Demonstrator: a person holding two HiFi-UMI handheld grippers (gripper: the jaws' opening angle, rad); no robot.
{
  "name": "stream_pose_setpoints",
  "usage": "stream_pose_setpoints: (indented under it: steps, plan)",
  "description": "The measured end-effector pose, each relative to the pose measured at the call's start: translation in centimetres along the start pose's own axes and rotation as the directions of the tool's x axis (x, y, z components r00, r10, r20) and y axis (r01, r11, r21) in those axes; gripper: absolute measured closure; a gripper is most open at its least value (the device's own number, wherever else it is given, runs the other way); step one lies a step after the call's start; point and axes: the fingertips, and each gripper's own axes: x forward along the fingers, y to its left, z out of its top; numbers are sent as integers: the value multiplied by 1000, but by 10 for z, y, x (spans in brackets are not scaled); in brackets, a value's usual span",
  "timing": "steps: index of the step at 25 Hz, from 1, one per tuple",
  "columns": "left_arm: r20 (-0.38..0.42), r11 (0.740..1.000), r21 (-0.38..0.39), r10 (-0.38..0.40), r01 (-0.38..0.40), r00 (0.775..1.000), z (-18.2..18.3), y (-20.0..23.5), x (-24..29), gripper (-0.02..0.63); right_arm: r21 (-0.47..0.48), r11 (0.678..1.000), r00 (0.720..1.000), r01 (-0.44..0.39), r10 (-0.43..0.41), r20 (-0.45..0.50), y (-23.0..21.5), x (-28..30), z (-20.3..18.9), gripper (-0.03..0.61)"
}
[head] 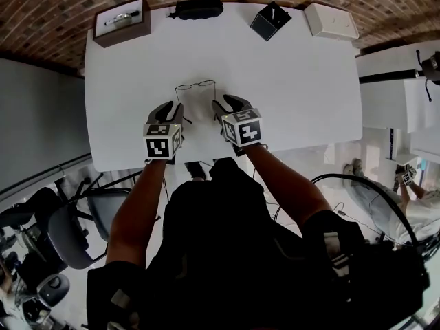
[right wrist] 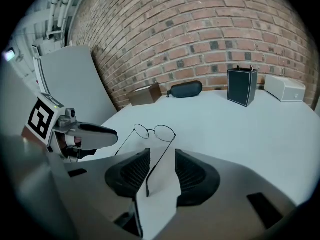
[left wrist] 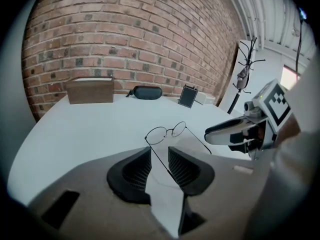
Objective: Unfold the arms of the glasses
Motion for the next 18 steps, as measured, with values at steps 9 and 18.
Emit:
stream_pose_setpoints:
  steps: [9, 18]
  plan:
    - [164, 998, -63, -3, 14, 987, 38, -9, -51, 506, -116, 992, 986, -57, 74, 152, 29, -44, 57, 454]
    - [380, 998, -44, -25, 45, 925, 107, -23, -115, 585, -219, 973, 931, -70, 143, 335, 63, -106, 120, 524]
